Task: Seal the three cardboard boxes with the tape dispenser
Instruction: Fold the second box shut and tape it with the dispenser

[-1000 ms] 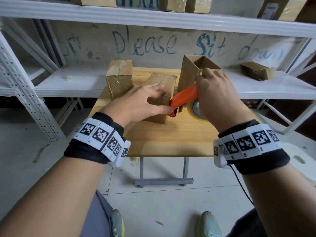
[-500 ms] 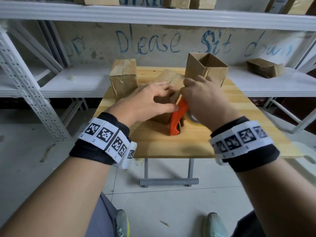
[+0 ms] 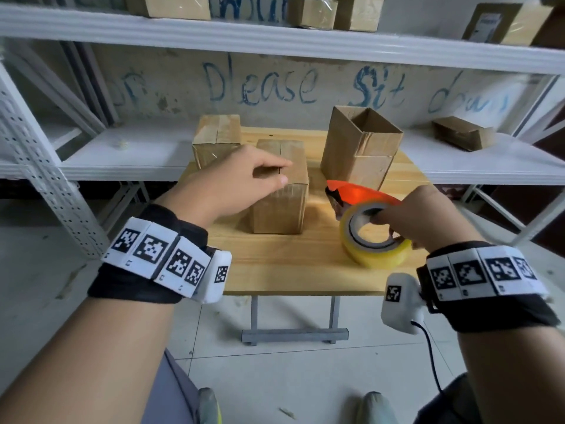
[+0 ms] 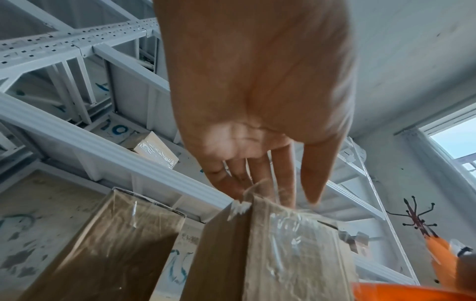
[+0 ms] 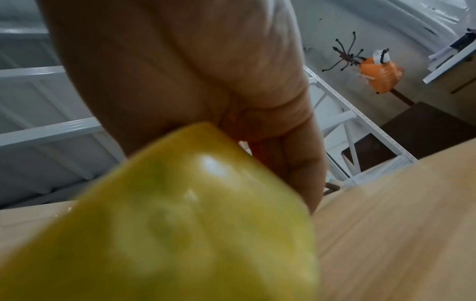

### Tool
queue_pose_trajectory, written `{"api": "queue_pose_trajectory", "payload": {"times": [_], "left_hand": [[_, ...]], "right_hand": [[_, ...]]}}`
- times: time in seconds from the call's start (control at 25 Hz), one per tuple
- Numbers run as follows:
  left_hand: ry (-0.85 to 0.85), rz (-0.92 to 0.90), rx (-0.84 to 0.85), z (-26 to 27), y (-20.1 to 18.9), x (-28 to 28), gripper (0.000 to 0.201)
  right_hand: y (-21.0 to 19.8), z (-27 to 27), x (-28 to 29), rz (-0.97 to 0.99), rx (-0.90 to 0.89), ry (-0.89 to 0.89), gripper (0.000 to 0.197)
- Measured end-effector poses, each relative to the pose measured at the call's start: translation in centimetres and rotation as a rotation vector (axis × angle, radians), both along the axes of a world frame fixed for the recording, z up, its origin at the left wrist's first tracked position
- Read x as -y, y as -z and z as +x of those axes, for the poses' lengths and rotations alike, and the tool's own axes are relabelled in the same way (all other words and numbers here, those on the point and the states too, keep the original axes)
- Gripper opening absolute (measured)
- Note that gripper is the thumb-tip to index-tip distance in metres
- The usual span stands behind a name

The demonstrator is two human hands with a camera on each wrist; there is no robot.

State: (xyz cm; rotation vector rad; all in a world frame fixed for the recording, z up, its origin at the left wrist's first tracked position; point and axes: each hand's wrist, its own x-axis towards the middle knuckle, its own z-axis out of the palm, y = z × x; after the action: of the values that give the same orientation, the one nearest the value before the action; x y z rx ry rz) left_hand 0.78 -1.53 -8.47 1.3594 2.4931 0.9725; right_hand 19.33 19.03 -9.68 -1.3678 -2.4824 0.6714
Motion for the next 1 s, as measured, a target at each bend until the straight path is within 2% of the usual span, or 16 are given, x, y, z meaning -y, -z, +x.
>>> {"api": "queue_pose_trajectory", "payload": {"times": [0.12, 0.2, 0.24, 0.36, 0.44, 0.6, 0.84, 1.0], "left_hand": [[0.007, 0.044, -0.067, 0.2, 0.4, 0.2, 0.031], [-0.015, 0.09, -0.083, 0.2, 0.7, 0.0, 0.031], [-0.032, 0.105, -0.097, 0.4, 0.8, -0.2, 0.032], [-0.065, 0.111, -0.157, 0.9, 0.9, -1.1, 0.032], [-0.068, 0.12, -0.201, 1.1, 1.1, -1.4, 0.03], [-0.072, 0.171, -0.227, 1.6, 1.3, -2.1, 0.026], [-0.066, 0.204, -0.206, 1.8, 1.6, -2.3, 0.025], [-0.077, 0.22, -0.16, 1.4, 1.5, -2.3, 0.025]], "right_hand": [[0.3, 0.0, 0.0, 0.054, 0.046, 0.011, 0.035], [0.2, -0.3, 0.7, 0.15, 0.053, -0.023, 0.023], [0.1, -0.6, 1.1, 0.216, 0.005, -0.06, 0.015], [0.2, -1.5, 3.2, 0.339, -0.257, -0.192, 0.019], [0.4, -2.1, 4.7, 0.276, -0.367, -0.303, 0.022], [1.4, -2.4, 5.8, 0.169, -0.349, -0.458, 0.024], [2.5, -3.4, 6.3, 0.128, -0.304, -0.576, 0.024], [2.0, -4.1, 6.5, 0.109, -0.293, -0.579, 0.022]]}}
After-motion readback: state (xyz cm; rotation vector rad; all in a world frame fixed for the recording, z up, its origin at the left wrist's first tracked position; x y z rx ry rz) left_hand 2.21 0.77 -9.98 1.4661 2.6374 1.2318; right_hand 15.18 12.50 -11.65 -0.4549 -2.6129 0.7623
